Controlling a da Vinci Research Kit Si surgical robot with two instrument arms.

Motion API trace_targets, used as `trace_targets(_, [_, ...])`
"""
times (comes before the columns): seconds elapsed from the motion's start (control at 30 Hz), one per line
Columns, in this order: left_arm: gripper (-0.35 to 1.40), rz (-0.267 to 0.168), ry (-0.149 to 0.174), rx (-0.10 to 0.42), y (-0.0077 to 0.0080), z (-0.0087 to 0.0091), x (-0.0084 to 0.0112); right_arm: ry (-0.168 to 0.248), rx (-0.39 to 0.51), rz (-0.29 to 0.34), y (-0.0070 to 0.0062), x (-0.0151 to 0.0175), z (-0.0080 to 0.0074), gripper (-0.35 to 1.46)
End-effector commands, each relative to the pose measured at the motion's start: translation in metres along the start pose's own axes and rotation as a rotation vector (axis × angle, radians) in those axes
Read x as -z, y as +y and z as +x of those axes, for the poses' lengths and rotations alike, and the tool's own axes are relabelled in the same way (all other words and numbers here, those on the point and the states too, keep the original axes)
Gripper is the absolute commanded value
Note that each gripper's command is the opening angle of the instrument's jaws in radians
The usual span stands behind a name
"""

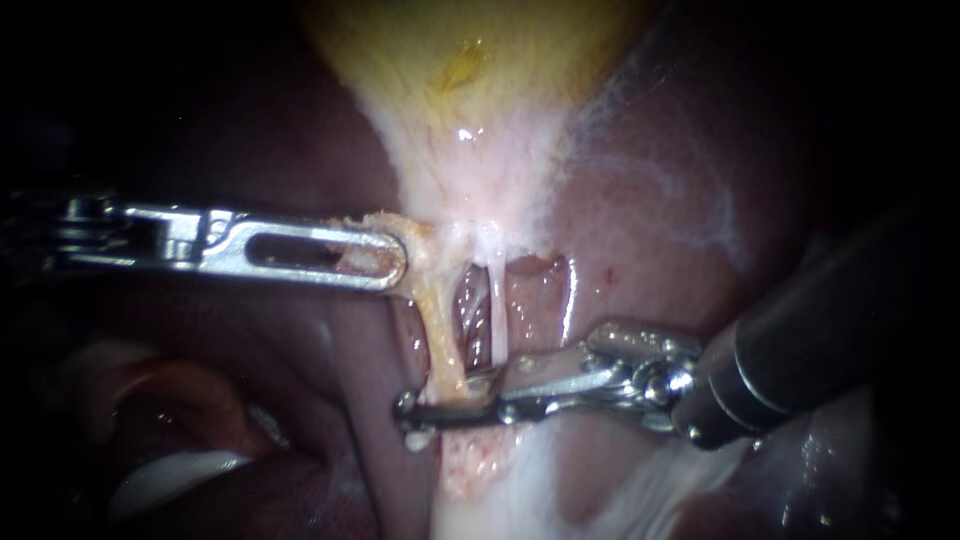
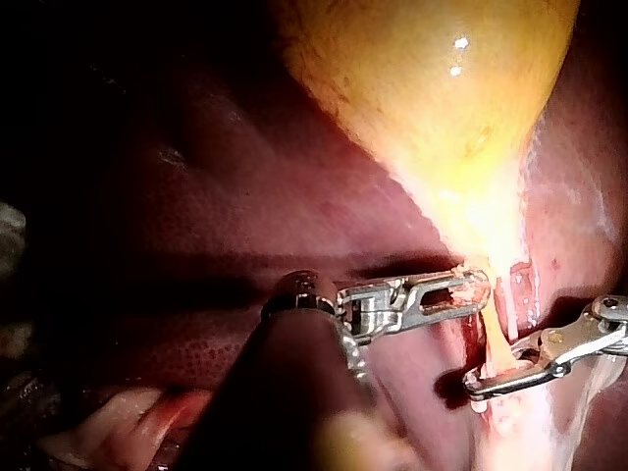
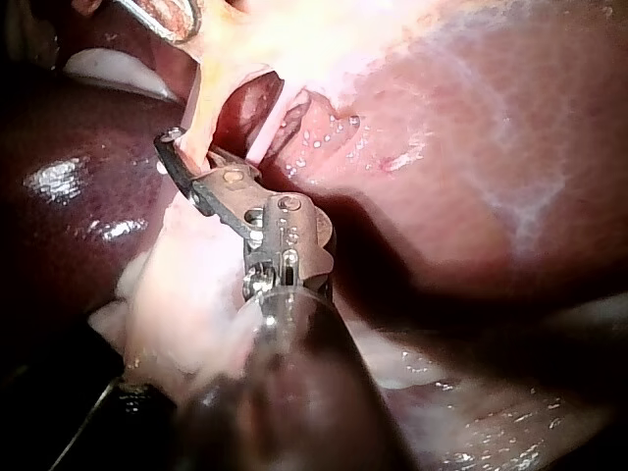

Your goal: Going back second clip left tube

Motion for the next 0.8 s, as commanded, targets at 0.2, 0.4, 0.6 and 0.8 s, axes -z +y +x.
trace_targets(0.2, [-0.35, -0.001, -0.001, 0.0, 0.0, 0.0, -0.0001, -0.009, 0.025, 0.022, 0.0002, 0.0001, 0.0001, -0.35])
trace_targets(0.4, [-0.35, -0.001, -0.001, -0.001, 0.0001, 0.0001, -0.0002, 0.055, 0.214, 0.065, 0.0006, 0.0001, 0.0001, 0.27])
trace_targets(0.6, [-0.35, -0.001, -0.002, -0.001, 0.0001, 0.0001, -0.0002, 0.085, 0.302, 0.019, 0.0007, 0.0002, 0.0002, 0.45])
trace_targets(0.8, [-0.35, -0.001, -0.002, -0.001, 0.0001, 0.0001, -0.0002, 0.101, 0.346, -0.032, 0.0008, 0.0002, 0.0002, 0.49])
